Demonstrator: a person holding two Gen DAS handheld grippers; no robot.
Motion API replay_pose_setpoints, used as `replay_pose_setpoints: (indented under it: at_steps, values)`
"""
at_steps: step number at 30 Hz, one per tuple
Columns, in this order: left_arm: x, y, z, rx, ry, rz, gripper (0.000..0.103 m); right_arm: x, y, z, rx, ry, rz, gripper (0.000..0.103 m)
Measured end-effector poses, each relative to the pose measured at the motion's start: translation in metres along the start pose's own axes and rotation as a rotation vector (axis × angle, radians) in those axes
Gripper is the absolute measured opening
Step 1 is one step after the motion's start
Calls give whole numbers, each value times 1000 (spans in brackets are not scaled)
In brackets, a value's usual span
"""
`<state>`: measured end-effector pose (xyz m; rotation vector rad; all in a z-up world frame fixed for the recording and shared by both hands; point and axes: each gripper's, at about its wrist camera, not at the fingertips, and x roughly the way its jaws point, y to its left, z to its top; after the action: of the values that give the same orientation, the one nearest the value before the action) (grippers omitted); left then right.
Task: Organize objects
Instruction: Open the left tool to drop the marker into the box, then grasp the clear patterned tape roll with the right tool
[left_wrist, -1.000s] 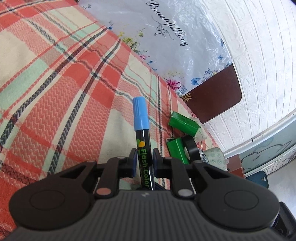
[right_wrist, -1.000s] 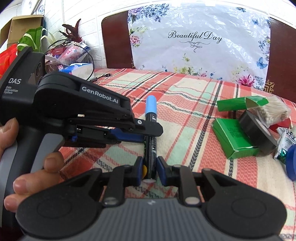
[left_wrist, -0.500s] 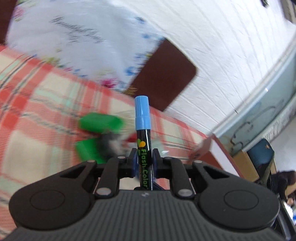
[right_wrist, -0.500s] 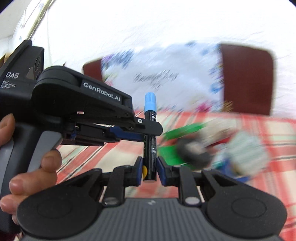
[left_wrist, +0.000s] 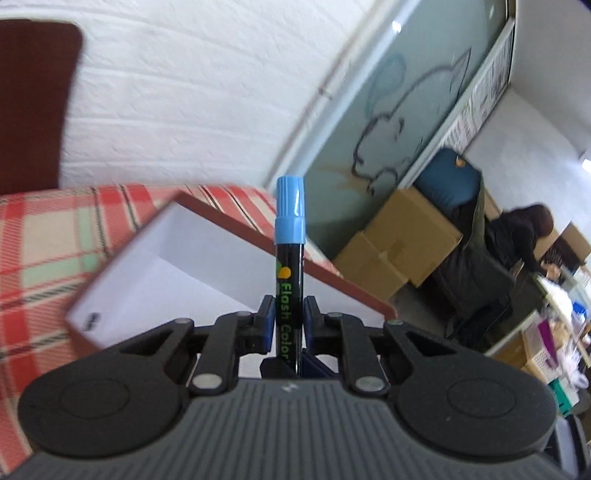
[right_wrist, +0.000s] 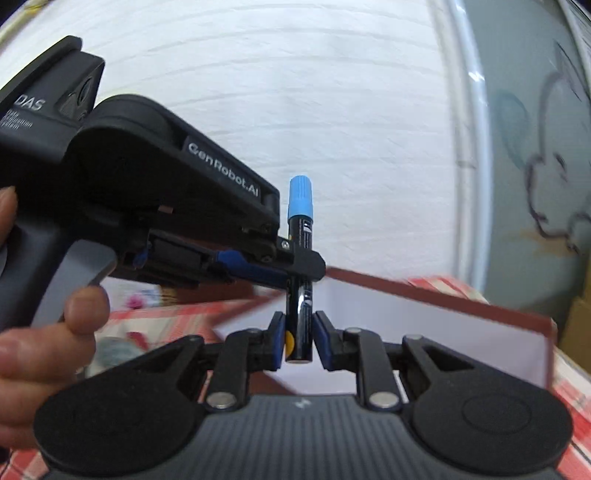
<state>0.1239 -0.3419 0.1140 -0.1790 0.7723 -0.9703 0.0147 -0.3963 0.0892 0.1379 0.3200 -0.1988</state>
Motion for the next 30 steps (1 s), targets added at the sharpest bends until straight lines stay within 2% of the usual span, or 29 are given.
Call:
replay_pose_setpoints:
  at_steps: [2,5,6,7,9,11,15,17,19,20,22,24,26,27,30]
  values:
    - [30,-3,-4,8,50,22,18,11,-24,-6,56,43,-26,18]
    - [48,7,-11,29,99,91,18,23,-40,-16,106,104,-30,26]
    - [50,10,-12,38,109,108,18,22,-42,-19,125,99,-33,39]
    - [48,13,-13,47,117,125,19,17,-44,-21,135,85,-31,43]
    - [31,21,-12,40,99,122,21,11,-37,-23,129,54,-32,43]
    - [1,25,-9,38,47,117,21,2,-27,-22,120,19,-24,43]
    - [-56,41,-9,34,-34,159,21,-34,5,-22,50,-107,-14,43]
    - [-89,66,-17,27,-44,263,21,-44,26,-17,45,-133,35,43]
    - [-113,90,-27,23,-54,371,21,-44,51,-22,29,-108,109,46]
    - [-128,106,-34,28,-55,453,21,-44,67,-27,14,-77,150,48]
    - [-155,132,-48,24,-48,551,21,-37,97,-40,2,5,228,56]
    - [-174,157,-64,6,-48,644,22,-25,122,-52,21,107,310,60]
    - [-185,183,-76,-36,-40,722,30,-6,136,-62,58,188,373,83]
    - [-189,190,-79,-56,-39,737,32,5,139,-64,81,208,389,101]
    - [-203,214,-90,-105,-43,808,34,48,137,-56,152,229,398,103]
